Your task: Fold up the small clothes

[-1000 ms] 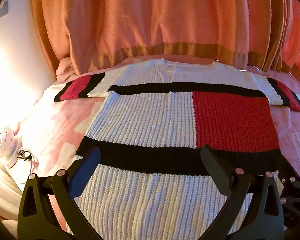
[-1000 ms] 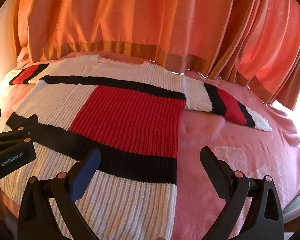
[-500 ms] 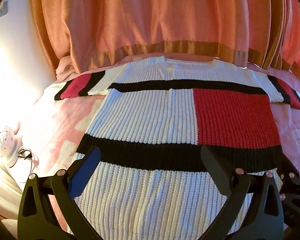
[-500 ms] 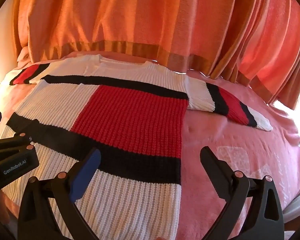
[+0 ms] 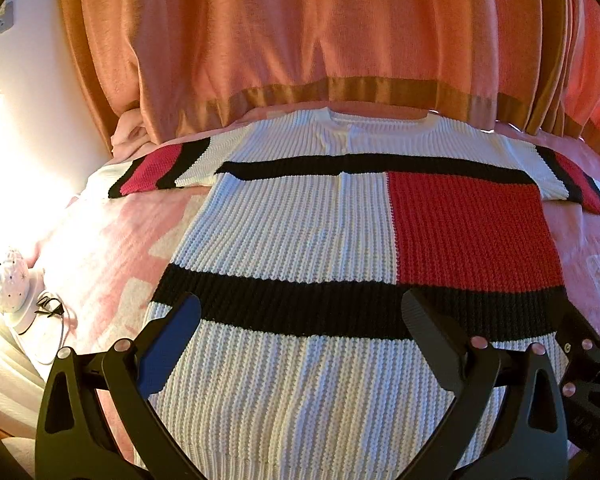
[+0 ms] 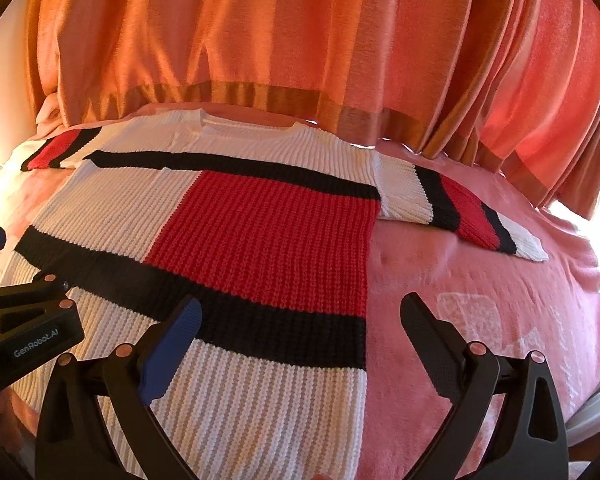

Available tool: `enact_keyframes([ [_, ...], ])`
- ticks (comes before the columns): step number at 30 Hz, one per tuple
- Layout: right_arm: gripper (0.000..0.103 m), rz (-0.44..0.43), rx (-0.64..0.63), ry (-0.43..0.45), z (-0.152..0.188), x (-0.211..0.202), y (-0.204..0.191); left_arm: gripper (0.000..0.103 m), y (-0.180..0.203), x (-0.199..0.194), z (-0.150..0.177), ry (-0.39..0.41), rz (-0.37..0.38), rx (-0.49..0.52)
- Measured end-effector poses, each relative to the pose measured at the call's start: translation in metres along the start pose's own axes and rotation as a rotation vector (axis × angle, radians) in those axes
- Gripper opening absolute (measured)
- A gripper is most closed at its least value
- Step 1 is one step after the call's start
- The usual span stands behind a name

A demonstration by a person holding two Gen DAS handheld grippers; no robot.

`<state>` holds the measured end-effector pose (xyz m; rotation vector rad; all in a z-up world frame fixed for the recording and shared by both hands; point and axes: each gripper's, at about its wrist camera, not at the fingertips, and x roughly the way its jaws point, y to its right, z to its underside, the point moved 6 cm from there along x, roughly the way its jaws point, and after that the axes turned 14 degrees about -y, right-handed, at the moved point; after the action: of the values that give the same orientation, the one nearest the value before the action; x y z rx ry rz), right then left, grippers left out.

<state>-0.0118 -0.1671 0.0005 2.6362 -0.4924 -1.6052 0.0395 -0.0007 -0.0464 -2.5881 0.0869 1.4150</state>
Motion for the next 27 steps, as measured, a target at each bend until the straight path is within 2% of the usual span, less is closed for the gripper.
enact_keyframes([
  [12, 0.098, -0.003, 0.001, 0.000, 0.0001, 0.0002, 0.0009, 0.098, -0.0013, 0.0017, 0.0025, -0.005, 0.000, 0.001],
  [27, 0.098, -0.049, 0.031, -0.014, -0.0017, 0.0028, -0.0043, 0.098, -0.0049, 0.0039, 0.0038, -0.016, -0.003, -0.018],
])
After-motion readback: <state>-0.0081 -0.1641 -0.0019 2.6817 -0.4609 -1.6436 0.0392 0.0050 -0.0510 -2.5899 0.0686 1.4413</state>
